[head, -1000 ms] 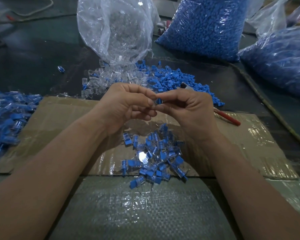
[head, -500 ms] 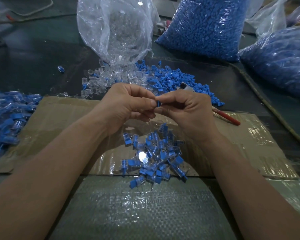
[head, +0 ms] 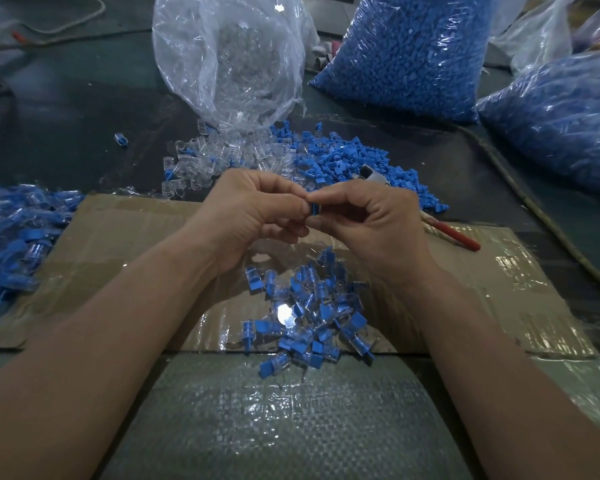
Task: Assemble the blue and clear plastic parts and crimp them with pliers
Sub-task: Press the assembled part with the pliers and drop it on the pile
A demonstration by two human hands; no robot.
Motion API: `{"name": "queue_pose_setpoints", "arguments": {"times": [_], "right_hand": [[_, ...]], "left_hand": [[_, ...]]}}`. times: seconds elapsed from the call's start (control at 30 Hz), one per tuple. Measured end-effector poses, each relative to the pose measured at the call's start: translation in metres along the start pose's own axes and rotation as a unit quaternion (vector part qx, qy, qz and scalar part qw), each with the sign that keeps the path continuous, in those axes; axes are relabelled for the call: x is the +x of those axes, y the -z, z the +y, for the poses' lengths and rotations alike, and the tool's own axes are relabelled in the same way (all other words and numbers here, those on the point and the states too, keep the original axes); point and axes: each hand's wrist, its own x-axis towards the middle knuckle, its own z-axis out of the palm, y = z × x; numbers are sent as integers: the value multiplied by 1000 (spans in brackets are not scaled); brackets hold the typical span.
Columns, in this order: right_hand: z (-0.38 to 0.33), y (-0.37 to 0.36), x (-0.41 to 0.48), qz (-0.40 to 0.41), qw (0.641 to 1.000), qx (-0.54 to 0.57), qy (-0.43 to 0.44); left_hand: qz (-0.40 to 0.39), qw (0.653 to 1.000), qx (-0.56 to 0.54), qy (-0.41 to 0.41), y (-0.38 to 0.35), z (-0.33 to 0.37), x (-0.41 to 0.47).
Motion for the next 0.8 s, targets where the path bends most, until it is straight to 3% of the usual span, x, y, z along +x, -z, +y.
{"name": "queue_pose_setpoints", "arguments": {"times": [0.2, 0.37, 0.57, 0.7, 0.8], "right_hand": [[5, 19, 5, 33, 989, -88, -117], [21, 53, 7, 50, 944, -236, -225], [35, 69, 4, -65, 883, -304, -352], [39, 66, 7, -132, 851, -336, -382], [39, 63, 8, -139, 844, -355, -378]], "left_hand": [[10, 1000, -18, -7, 2, 1, 0], [15, 1000, -23, -10, 2, 1, -2], [22, 999, -27, -8, 2, 1, -2], [21, 999, -24, -4, 2, 1, -2], [18, 1000, -25, -4, 2, 1, -1]]}}
